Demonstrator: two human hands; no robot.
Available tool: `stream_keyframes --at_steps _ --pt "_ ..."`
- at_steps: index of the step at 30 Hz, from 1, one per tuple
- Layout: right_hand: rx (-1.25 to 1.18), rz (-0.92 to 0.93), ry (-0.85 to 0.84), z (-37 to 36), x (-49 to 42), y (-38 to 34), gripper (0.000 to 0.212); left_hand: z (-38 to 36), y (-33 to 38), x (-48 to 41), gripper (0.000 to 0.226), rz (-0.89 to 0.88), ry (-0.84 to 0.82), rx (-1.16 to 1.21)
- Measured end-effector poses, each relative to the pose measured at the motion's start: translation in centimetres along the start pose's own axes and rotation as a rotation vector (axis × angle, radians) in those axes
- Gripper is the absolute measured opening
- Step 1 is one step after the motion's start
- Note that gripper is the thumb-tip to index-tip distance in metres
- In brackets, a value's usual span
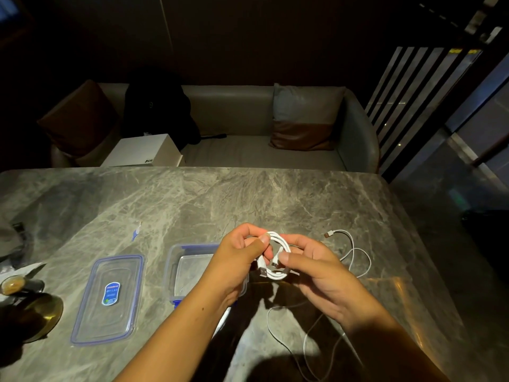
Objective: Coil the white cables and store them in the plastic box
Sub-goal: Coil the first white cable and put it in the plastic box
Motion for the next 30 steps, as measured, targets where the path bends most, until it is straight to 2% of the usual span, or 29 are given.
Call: stream_keyframes --at_steps 3,7,13,17,19,24,30 --pt "0.137 0.0 0.06 -0.1 -0.2 0.1 0.044 -0.3 -0.4 0.1 0.012 0.01 -0.025 -0.003" --pt "0.261 0.011 0.094 -0.3 -0.4 0.3 0.019 -0.7 -0.8 0.2 0.018 0.036 -0.06 0.02" --pt "0.305 0.028 0.083 0.1 -0.4 0.2 0.024 -0.5 -1.0 0.2 0.011 0.043 -0.06 0.031" --pt "0.264 0.05 0.083 0.3 -0.4 0.2 0.009 -0.5 -0.8 0.3 0.012 0.017 -0.056 0.008" --pt "0.245 0.045 0.065 0.4 -0.5 0.0 0.012 -0.5 -0.5 0.3 0.013 0.001 -0.056 -0.018" --pt "0.278 0.01 0.004 0.3 -0.5 -0.2 0.037 -0.6 0.0 0.4 0.013 -0.071 -0.081 -0.188" --pt "0.527 0.019 0.007 0.8 -0.7 -0.4 0.026 -0.2 0.1 0.5 0.013 -0.088 -0.1 -0.222"
Point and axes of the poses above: each hand's wrist, its own x-axis away from the middle knuckle, its own z-axis out of the back of the hand, y = z × x, the point moved 3 cm from there along -x, towards the middle knuckle, and after that the axes turned 11 degrees about x, right-handed, at the moved point
